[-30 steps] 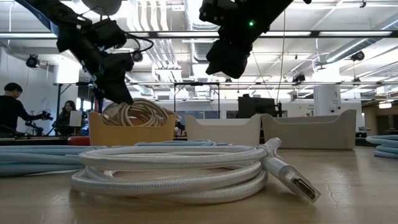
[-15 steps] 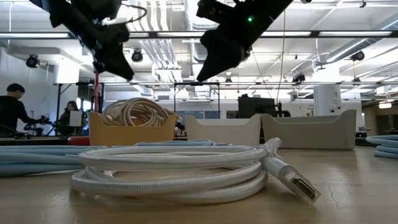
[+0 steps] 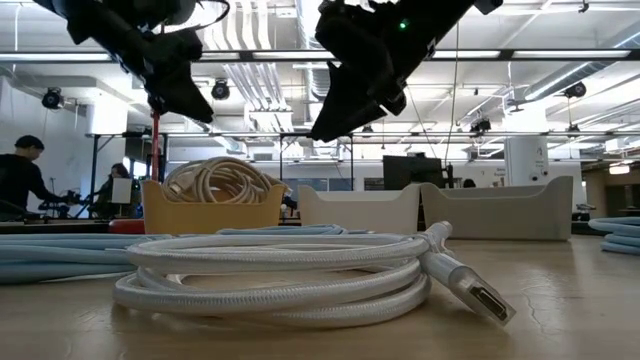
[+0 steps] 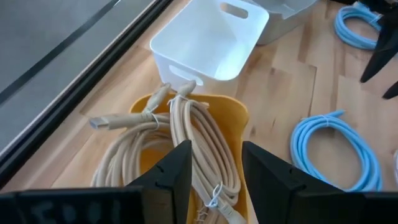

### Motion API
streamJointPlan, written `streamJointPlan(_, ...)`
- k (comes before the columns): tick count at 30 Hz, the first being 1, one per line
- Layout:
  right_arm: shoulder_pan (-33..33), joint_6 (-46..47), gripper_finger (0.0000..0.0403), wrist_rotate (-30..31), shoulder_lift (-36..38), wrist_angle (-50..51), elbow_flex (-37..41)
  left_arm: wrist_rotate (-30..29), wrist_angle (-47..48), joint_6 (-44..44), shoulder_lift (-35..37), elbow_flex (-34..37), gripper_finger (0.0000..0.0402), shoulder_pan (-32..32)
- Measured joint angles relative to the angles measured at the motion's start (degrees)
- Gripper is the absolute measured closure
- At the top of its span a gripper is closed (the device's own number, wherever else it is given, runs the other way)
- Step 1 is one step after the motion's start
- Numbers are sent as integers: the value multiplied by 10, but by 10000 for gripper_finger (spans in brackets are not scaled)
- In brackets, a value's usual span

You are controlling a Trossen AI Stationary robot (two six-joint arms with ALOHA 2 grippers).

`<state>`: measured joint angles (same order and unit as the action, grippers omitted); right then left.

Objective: Pick & Place USB Port
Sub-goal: Put the top left blue usb cable into the white bin

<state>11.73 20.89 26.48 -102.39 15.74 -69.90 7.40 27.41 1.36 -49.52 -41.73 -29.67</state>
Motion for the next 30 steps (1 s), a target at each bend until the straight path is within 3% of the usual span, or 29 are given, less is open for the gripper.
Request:
streamJointPlan(18,-33,51,209,-47,-83,-14,1,2,-54,-2,-1,52,266,1)
streamJointPlan(24,-45,57,207,-101,-133,-20,0,2,-56,-3,-2,52,266,1)
streamJointPlan(30,-48,63,217,-96,-161,-28,-3,2,-56,-13,-2,53,266,1)
